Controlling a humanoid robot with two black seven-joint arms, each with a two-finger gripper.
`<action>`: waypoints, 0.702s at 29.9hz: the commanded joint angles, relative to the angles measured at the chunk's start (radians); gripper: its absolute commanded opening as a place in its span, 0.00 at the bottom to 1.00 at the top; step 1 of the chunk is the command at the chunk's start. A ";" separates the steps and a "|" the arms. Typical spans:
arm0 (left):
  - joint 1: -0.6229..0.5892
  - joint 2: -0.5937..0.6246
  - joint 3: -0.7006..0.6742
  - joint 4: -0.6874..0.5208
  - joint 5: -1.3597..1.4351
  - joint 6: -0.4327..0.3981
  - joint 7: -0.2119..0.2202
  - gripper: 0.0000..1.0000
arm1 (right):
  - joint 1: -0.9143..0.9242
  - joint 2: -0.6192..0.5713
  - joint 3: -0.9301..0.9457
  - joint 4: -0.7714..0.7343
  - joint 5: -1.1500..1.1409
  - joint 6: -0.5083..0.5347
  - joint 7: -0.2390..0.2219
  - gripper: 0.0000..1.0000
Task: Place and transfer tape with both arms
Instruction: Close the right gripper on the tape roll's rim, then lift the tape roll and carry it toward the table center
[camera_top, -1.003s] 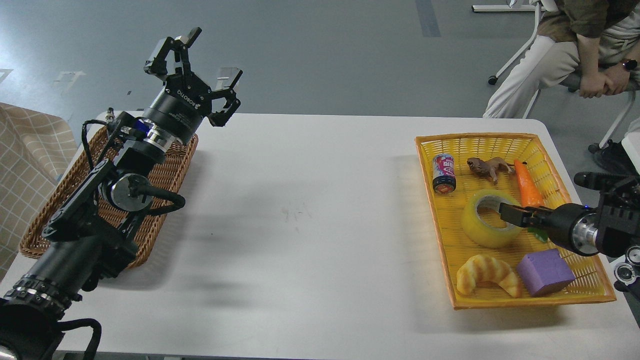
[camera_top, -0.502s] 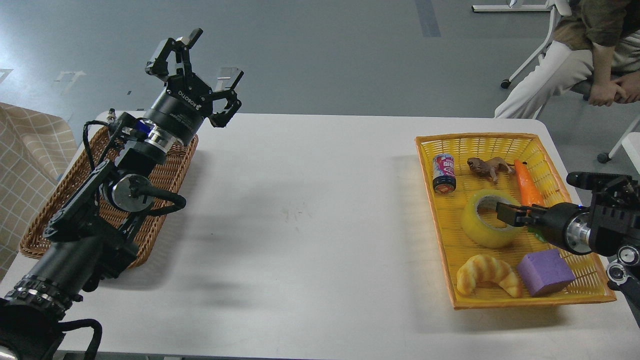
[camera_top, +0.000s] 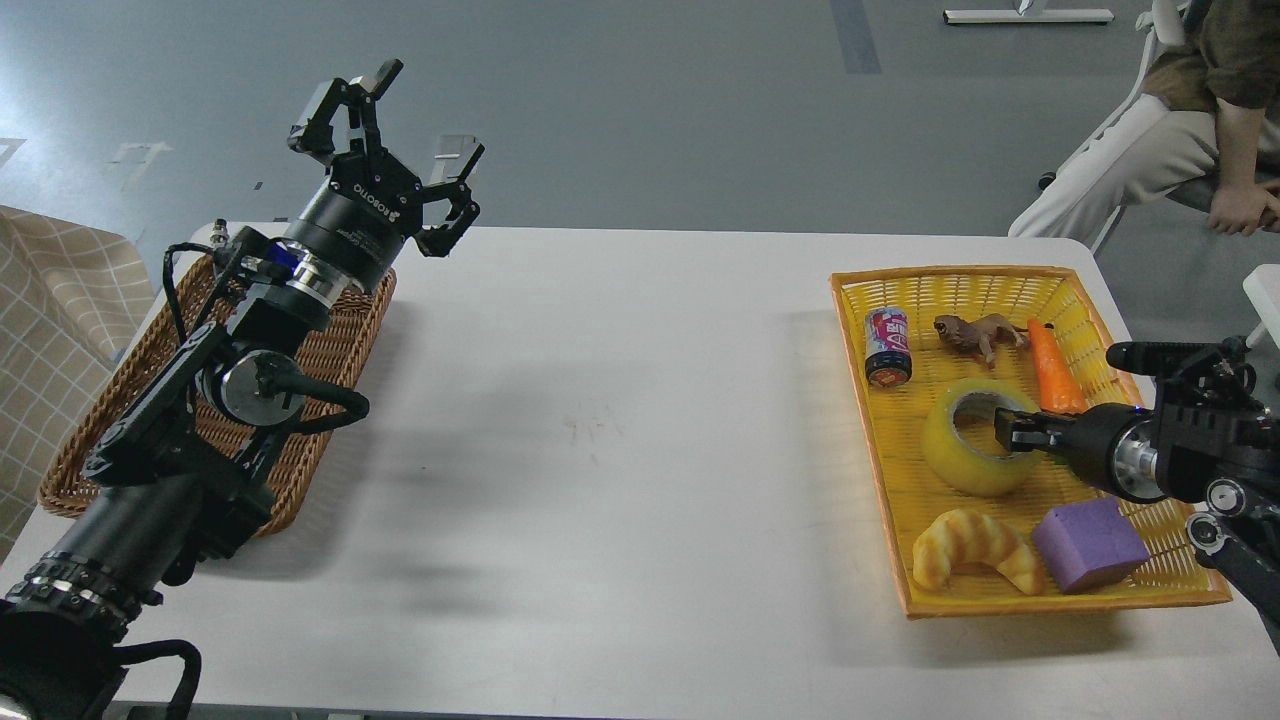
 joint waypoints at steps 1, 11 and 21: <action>0.000 -0.001 0.000 0.000 0.000 0.000 0.000 0.98 | 0.001 -0.009 -0.021 -0.001 0.003 0.000 -0.001 0.00; 0.000 -0.010 0.000 0.000 0.000 0.000 0.000 0.98 | 0.058 -0.066 -0.010 0.053 0.017 0.000 -0.003 0.00; 0.002 -0.012 0.000 0.000 0.000 0.000 0.000 0.98 | 0.173 -0.158 0.024 0.222 0.139 0.000 -0.009 0.00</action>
